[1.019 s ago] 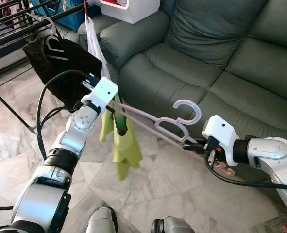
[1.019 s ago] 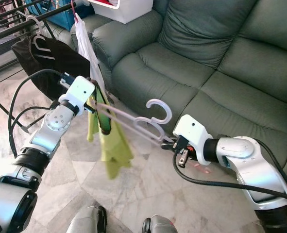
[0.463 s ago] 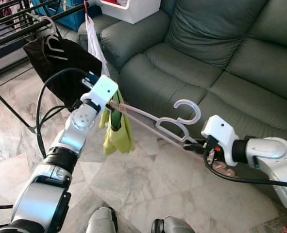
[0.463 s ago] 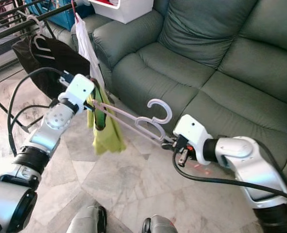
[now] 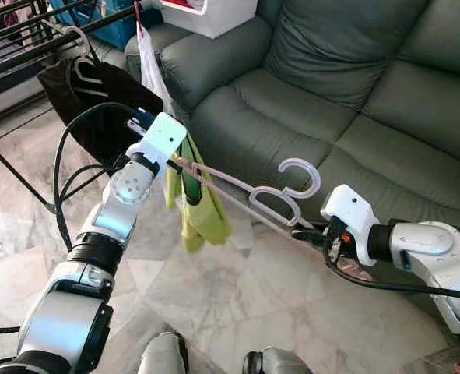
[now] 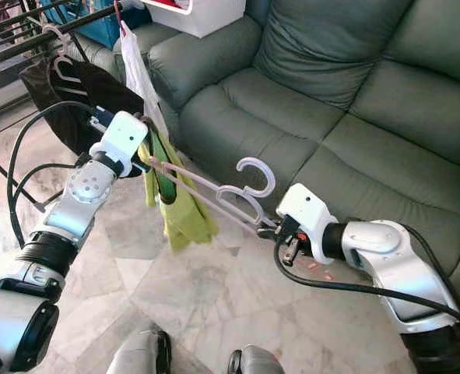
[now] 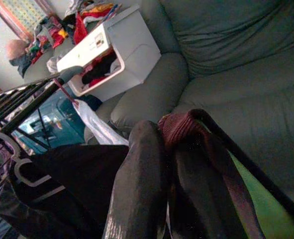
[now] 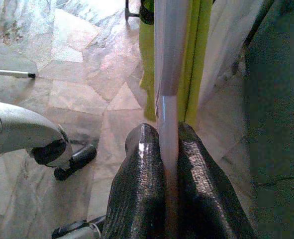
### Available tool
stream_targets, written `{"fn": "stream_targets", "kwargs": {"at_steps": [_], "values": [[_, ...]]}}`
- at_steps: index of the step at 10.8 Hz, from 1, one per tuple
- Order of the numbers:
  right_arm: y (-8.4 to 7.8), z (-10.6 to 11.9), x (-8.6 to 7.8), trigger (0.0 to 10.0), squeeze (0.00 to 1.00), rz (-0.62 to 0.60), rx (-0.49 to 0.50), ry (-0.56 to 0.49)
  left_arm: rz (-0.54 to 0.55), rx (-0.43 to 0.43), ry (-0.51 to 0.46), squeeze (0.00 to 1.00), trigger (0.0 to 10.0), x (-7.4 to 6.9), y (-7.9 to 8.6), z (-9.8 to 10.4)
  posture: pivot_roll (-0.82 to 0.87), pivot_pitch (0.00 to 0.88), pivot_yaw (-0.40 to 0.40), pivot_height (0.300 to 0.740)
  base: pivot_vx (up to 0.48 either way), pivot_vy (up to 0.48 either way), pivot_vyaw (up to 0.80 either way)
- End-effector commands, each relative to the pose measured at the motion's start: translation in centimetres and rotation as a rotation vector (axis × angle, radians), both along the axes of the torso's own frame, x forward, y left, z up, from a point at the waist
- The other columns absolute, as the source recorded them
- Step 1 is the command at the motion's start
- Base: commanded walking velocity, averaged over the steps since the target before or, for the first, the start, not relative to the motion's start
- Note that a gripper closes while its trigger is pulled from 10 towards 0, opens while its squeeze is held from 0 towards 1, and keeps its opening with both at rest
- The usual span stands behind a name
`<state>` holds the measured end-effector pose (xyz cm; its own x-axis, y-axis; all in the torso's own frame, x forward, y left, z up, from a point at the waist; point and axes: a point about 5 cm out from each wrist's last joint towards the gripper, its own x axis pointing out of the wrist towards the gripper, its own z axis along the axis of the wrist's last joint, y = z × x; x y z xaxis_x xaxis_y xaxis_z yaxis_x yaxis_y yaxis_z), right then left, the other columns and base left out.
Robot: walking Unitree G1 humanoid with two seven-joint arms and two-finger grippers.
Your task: Hang hanger
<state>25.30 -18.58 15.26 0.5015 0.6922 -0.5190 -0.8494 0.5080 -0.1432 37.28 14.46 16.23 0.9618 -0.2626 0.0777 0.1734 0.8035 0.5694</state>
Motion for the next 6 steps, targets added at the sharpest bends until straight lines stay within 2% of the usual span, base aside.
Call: {"fn": "stream_targets", "kwargs": {"at_steps": [1, 3, 6], "values": [[0.34, 0.85, -0.04, 10.0, 0.0, 0.029, 0.009, -0.024, 0.024, 0.009, -0.016, 0.0, 10.0, 0.21, 0.5, 0.3, -0.08, 0.099, -0.02, 0.74, 0.0, 0.0, 0.0], [0.58, 1.4, -0.32, 10.0, 0.0, 0.063, 0.018, -0.022, 0.056, 0.033, -0.016, 0.0, 10.0, 0.18, 0.86, -0.27, -0.08, 0.099, -0.021, 0.74, 0.0, 0.0, 0.0], [0.17, 1.28, -0.06, 10.0, 0.0, 0.046, -0.005, -0.031, 0.069, 0.034, -0.018, 0.0, 10.0, 0.23, 1.05, -0.27, -0.08, 0.097, -0.023, 0.74, 0.0, 0.0, 0.0]]}}
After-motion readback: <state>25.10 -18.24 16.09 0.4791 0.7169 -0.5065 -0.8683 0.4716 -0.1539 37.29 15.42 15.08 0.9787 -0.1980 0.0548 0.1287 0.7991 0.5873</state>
